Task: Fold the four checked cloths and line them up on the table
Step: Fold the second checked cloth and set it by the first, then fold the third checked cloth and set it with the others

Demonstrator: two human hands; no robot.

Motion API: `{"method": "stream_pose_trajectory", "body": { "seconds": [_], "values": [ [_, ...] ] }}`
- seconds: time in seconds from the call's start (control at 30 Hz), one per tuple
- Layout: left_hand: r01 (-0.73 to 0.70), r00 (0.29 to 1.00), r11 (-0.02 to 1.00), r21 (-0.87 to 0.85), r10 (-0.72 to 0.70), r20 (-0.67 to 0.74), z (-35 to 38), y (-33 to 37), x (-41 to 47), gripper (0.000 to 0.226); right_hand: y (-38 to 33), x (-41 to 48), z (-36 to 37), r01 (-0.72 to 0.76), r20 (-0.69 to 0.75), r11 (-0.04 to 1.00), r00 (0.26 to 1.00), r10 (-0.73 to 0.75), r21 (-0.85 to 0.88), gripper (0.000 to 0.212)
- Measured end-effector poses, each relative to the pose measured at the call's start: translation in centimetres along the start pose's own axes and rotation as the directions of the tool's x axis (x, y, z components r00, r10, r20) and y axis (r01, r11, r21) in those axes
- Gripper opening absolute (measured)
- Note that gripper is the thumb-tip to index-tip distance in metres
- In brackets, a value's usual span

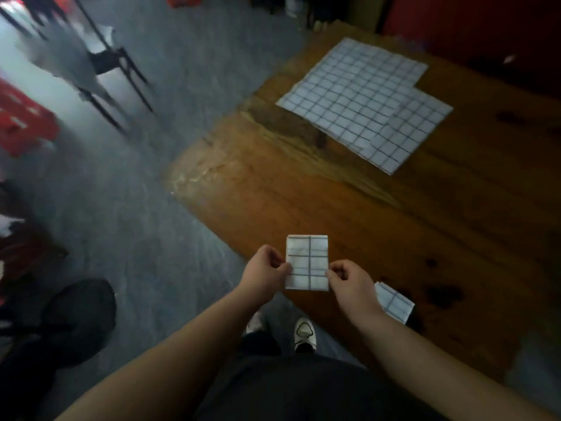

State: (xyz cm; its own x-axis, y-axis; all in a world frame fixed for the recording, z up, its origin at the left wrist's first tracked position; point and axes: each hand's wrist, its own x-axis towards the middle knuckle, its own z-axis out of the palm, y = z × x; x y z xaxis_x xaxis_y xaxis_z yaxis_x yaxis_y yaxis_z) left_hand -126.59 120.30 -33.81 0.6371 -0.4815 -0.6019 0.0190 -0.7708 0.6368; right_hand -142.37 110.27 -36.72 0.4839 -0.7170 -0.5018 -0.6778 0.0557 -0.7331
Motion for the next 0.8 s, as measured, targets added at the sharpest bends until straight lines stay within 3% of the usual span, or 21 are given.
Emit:
{"method": "stream_pose_trajectory", "body": {
  "seconds": [0.2, 0.43, 0.53, 0.6, 0.8],
  "values": [
    [-0.166, 0.962, 0.93, 0.328, 0.079, 0.261, 3.1, 3.3, 6.7, 0.014, 1.7, 2.8, 0.3, -0.221, -0.203, 0.974, 0.953, 0.225, 0.046, 0.012],
    [-0.49, 0.803, 0.719, 0.493, 0.153, 0.576, 3.6, 4.8, 11.9, 0.007, 0.9, 4.1, 2.1, -0.382, -0.278, 0.92, 0.896, 0.347, -0.083, 0.013],
    [-0.569, 0.745, 0.622, 0.538, 0.114, 0.657, 3.6, 5.5, 12.9, 0.022, 0.3, 4.2, 2.7, -0.444, -0.309, 0.888, 0.867, 0.391, -0.122, 0.016],
    [-0.639, 0.712, 0.514, 0.572, 0.113, 0.693, 3.4, 5.8, 13.1, 0.029, -0.1, 4.1, 3.0, -0.468, -0.32, 0.871, 0.857, 0.404, -0.151, 0.019],
    [-0.831, 0.555, 0.018, 0.557, 0.111, 0.824, 3.6, 7.9, 11.7, 0.04, -0.8, 2.5, 2.9, -0.473, -0.322, 0.86, 0.858, 0.401, -0.19, 0.037]
  ]
}}
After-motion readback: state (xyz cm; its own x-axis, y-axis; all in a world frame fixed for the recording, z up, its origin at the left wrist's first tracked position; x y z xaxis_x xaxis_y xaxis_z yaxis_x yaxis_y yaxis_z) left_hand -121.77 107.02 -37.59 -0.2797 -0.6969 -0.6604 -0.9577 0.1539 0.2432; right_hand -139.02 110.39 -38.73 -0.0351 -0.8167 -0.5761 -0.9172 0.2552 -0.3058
